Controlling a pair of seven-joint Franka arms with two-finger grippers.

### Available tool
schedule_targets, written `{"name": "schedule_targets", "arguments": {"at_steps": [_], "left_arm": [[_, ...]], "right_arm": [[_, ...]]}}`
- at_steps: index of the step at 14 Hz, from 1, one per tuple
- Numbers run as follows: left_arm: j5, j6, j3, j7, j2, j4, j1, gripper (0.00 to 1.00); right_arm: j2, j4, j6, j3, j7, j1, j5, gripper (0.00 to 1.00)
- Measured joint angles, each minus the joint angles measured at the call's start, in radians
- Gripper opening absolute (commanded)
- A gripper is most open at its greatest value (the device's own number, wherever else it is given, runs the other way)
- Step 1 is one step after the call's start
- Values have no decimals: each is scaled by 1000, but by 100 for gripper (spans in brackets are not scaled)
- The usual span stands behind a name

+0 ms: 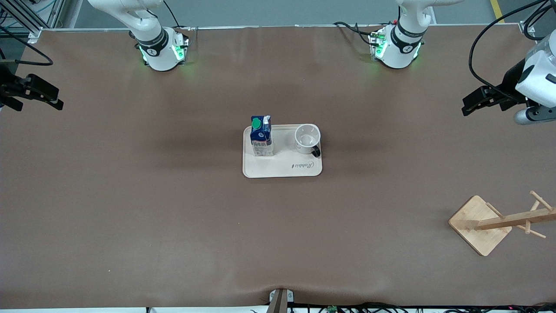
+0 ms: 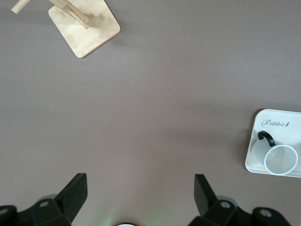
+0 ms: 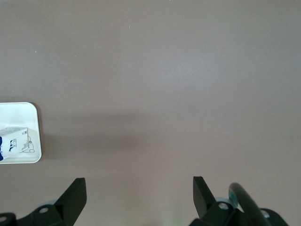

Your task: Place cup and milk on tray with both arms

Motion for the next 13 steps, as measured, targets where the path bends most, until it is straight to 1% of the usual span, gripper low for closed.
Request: {"name": "schedule_targets", "arguments": {"at_steps": [5, 10, 13], "left_arm": [[0, -2, -2, 2, 4, 9, -2, 100], [0, -57, -2, 2, 2, 68, 0, 100], [0, -63, -2, 2, 0, 76, 1, 100]], "right_arm": [[0, 4, 0, 0, 1, 0, -1, 100], [0, 4, 0, 0, 1, 0, -1, 100], [1, 4, 0, 0, 1, 0, -1, 100]]}}
